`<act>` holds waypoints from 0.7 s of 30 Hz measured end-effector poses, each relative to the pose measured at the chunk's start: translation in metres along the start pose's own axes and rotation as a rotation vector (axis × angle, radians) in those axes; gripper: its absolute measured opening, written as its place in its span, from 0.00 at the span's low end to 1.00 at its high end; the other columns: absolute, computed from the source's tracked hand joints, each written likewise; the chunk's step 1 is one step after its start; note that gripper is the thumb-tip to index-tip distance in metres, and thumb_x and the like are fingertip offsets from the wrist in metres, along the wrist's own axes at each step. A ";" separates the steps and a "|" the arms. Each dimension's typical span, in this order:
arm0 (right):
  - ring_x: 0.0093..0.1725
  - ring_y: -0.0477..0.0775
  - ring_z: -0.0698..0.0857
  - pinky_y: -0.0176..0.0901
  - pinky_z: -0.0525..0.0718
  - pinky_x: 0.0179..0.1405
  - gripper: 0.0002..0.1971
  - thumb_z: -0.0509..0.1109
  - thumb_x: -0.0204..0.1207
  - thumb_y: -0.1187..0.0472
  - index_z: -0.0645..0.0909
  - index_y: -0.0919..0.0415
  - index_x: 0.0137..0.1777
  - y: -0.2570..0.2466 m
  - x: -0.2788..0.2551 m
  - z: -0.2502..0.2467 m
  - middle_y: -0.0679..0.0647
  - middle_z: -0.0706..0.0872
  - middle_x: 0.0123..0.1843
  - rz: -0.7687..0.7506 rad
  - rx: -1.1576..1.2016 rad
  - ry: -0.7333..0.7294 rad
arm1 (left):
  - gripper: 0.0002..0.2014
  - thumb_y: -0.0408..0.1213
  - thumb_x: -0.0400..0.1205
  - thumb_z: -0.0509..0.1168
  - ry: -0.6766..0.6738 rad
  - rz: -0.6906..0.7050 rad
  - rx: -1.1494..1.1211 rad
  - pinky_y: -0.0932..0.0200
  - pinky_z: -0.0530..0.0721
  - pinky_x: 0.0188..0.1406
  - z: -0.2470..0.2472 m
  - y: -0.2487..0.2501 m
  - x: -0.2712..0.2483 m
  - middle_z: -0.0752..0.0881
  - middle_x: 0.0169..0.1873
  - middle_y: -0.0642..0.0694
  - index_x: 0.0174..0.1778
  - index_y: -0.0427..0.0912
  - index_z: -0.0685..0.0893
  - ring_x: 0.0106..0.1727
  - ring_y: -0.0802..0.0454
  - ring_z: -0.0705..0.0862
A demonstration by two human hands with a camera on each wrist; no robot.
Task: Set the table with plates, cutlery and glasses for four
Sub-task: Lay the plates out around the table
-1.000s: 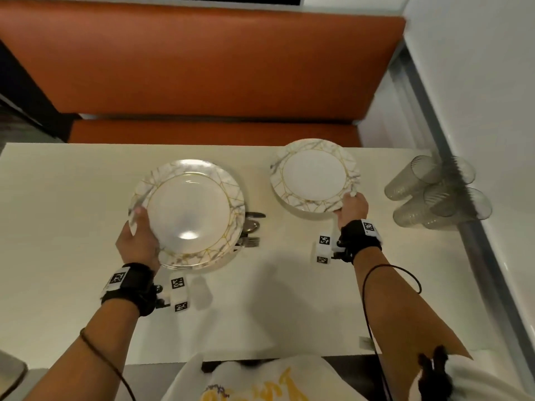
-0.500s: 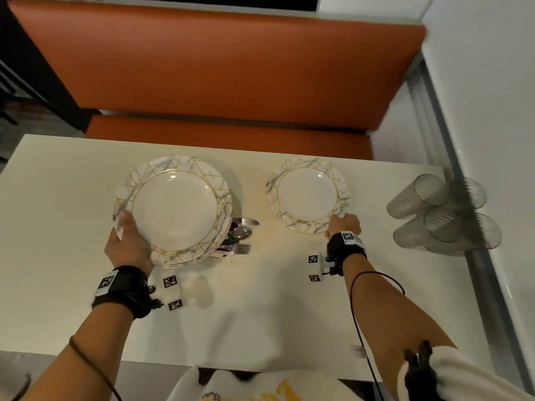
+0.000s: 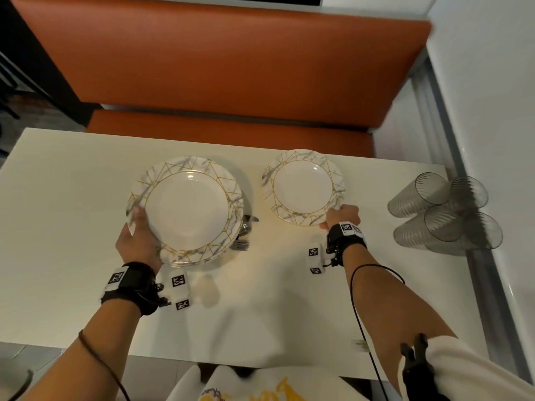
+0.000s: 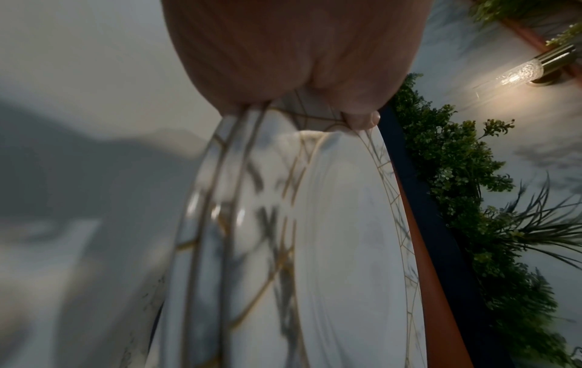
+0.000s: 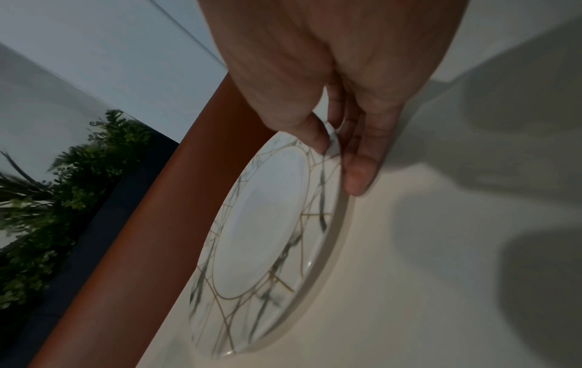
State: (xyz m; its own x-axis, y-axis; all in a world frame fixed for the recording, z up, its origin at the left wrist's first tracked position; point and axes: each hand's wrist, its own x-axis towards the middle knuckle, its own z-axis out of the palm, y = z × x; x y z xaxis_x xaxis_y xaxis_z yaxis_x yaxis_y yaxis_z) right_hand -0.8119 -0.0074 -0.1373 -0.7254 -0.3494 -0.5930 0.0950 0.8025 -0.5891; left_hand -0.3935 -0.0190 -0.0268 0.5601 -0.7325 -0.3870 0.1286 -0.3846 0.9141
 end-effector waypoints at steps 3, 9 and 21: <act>0.64 0.68 0.84 0.56 0.88 0.55 0.23 0.71 0.77 0.62 0.73 0.65 0.71 -0.011 -0.025 -0.007 0.63 0.78 0.73 0.000 -0.073 0.079 | 0.27 0.60 0.85 0.67 -0.030 0.011 0.029 0.69 0.86 0.48 0.001 0.001 -0.003 0.91 0.59 0.49 0.72 0.44 0.87 0.58 0.53 0.88; 0.50 0.54 0.89 0.41 0.86 0.46 0.14 0.69 0.84 0.64 0.78 0.60 0.68 -0.038 -0.107 0.008 0.52 0.85 0.51 -0.505 -0.001 -0.109 | 0.27 0.61 0.82 0.72 -0.132 -0.055 0.035 0.54 0.89 0.61 0.007 0.003 -0.009 0.92 0.55 0.52 0.70 0.47 0.89 0.57 0.54 0.90; 0.64 0.54 0.84 0.46 0.83 0.67 0.26 0.80 0.77 0.56 0.77 0.57 0.73 -0.060 -0.208 0.027 0.54 0.86 0.65 -0.766 -0.102 -0.318 | 0.24 0.71 0.81 0.63 -0.310 -0.249 0.001 0.46 0.88 0.62 -0.017 0.000 -0.001 0.94 0.53 0.50 0.56 0.56 0.90 0.60 0.44 0.91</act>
State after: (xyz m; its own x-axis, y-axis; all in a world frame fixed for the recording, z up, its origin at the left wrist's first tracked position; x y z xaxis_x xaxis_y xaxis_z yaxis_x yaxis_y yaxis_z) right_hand -0.6483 0.0042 0.0065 -0.3360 -0.9237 -0.1843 -0.4190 0.3218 -0.8490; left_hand -0.3802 -0.0085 -0.0240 0.2384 -0.7513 -0.6154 0.2289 -0.5724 0.7874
